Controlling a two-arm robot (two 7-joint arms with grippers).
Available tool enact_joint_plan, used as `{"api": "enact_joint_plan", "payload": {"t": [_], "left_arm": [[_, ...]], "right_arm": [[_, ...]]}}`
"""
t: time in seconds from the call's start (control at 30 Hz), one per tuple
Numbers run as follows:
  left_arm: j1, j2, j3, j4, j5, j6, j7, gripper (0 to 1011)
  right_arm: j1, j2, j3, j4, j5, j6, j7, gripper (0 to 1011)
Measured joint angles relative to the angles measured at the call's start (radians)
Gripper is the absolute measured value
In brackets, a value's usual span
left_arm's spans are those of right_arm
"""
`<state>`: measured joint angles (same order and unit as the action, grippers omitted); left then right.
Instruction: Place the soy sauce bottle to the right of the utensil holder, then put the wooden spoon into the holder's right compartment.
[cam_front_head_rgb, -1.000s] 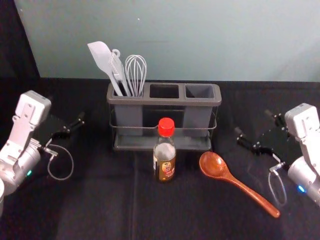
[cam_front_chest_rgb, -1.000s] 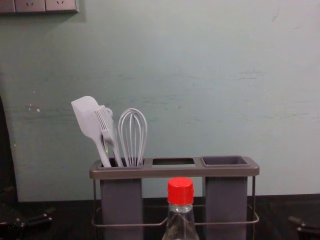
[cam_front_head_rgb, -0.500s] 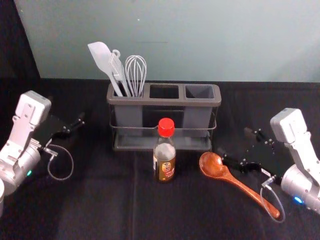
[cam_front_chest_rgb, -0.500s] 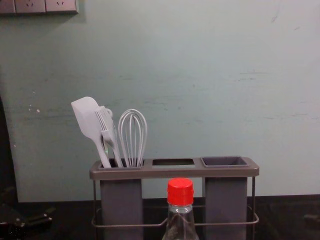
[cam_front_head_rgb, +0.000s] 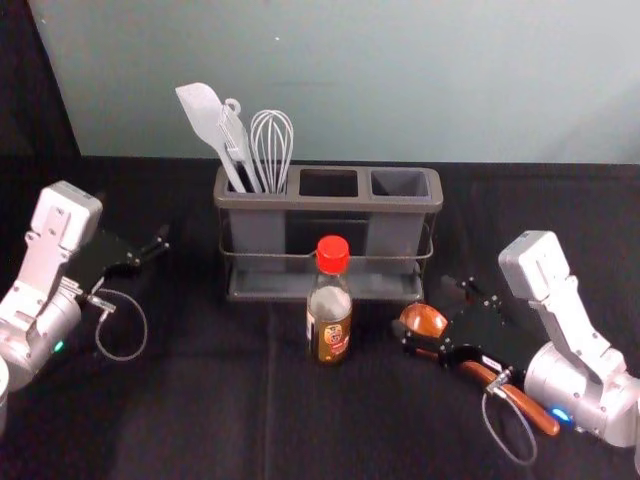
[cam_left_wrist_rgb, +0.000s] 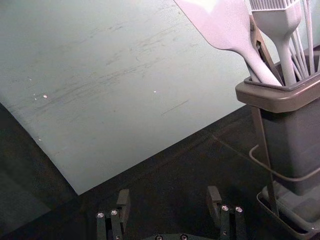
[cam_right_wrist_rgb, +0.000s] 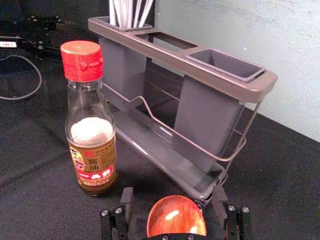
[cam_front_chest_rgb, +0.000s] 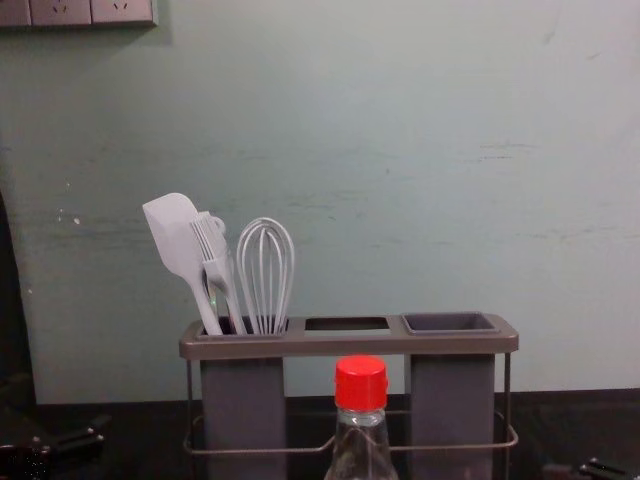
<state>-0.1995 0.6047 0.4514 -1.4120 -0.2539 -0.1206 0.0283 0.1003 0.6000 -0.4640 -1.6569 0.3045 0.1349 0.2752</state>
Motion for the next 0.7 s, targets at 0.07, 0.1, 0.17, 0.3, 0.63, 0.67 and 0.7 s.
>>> {"api": "enact_joint_plan", "payload": {"t": [0.07, 0.1, 0.17, 0.3, 0.63, 0.67, 0.7], "left_arm": [[0.000, 0.000, 0.000, 0.000, 0.000, 0.000, 0.000, 1005], [0.000, 0.000, 0.000, 0.000, 0.000, 0.000, 0.000, 1005], [0.000, 0.000, 0.000, 0.000, 0.000, 0.000, 0.000, 1005], [0.000, 0.000, 0.000, 0.000, 0.000, 0.000, 0.000, 1005], [0.000, 0.000, 0.000, 0.000, 0.000, 0.000, 0.000, 1005], [0.000, 0.000, 0.000, 0.000, 0.000, 0.000, 0.000, 1005], [0.000, 0.000, 0.000, 0.000, 0.000, 0.000, 0.000, 1005]], "right_arm": [[-0.001, -0.005, 0.001, 0.002, -0.003, -0.003, 0.001, 1002], [-0.001, -0.004, 0.001, 0.002, -0.003, -0.003, 0.001, 1003], [-0.001, -0.004, 0.001, 0.002, -0.003, -0.003, 0.001, 1003], [-0.001, -0.002, 0.001, 0.002, -0.003, -0.003, 0.000, 1003], [-0.001, 0.000, 0.002, 0.001, -0.003, -0.003, 0.000, 1003], [-0.001, 0.000, 0.002, 0.001, -0.003, -0.003, 0.000, 1003], [-0.001, 0.000, 0.002, 0.001, -0.003, -0.003, 0.000, 1002]]}}
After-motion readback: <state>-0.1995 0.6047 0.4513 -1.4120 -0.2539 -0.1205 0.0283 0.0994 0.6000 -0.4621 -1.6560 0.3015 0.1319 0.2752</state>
